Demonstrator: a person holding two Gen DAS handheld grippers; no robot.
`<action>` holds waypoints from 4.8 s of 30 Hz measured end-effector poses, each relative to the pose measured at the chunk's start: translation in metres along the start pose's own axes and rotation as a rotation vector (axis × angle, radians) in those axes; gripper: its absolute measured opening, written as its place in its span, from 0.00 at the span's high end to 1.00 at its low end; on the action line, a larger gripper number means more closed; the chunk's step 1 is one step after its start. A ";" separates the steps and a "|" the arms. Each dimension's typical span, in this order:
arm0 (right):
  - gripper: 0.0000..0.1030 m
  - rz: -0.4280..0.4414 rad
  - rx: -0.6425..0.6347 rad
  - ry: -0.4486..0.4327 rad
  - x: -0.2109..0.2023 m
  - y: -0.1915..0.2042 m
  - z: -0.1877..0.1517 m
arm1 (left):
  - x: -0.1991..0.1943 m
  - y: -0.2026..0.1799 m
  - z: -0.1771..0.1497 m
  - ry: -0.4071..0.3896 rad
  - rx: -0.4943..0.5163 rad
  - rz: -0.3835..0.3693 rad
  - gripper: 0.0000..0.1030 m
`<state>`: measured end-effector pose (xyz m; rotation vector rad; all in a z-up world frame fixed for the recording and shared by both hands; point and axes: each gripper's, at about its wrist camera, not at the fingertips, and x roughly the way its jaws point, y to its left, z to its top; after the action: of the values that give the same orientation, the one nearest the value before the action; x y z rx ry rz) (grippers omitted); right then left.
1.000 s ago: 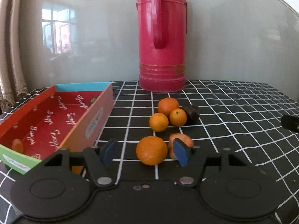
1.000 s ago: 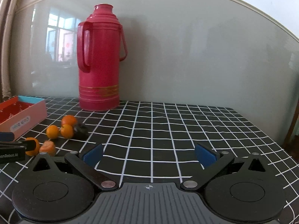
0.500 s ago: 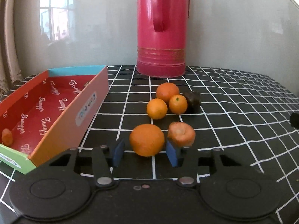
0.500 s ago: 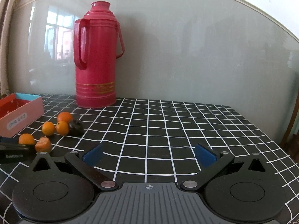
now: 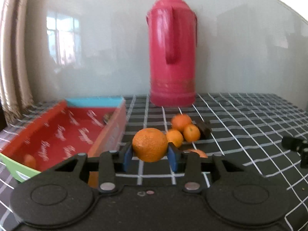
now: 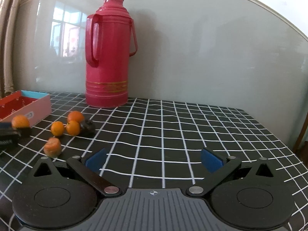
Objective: Organize fruits
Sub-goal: 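Carry the orange with the left gripper into the box and open, then move the right gripper to the peach and close on it, then carry the peach with the right gripper into the box and open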
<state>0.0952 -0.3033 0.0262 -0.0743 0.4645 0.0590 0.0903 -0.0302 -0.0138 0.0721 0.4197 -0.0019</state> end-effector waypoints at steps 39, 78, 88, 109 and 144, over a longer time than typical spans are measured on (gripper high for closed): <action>0.00 0.106 -0.125 0.010 0.005 0.083 0.000 | -0.033 0.104 -0.002 -0.105 -0.107 0.291 0.15; 0.00 0.231 -0.065 0.070 0.029 0.124 0.010 | -0.043 0.134 -0.008 -0.088 -0.130 0.364 0.06; 0.26 0.228 -0.076 0.099 0.049 0.135 0.015 | -0.049 0.158 -0.013 -0.063 -0.162 0.404 0.06; 0.68 0.267 -0.025 0.137 0.065 0.156 0.020 | -0.065 0.200 -0.024 -0.050 -0.210 0.469 0.06; 0.68 0.487 -0.087 -0.160 0.024 0.253 0.035 | -0.081 0.248 -0.041 -0.004 -0.205 0.552 0.06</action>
<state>0.1134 -0.0475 0.0316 -0.0398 0.3113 0.5593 0.0037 0.2188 -0.0007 -0.0164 0.3835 0.5836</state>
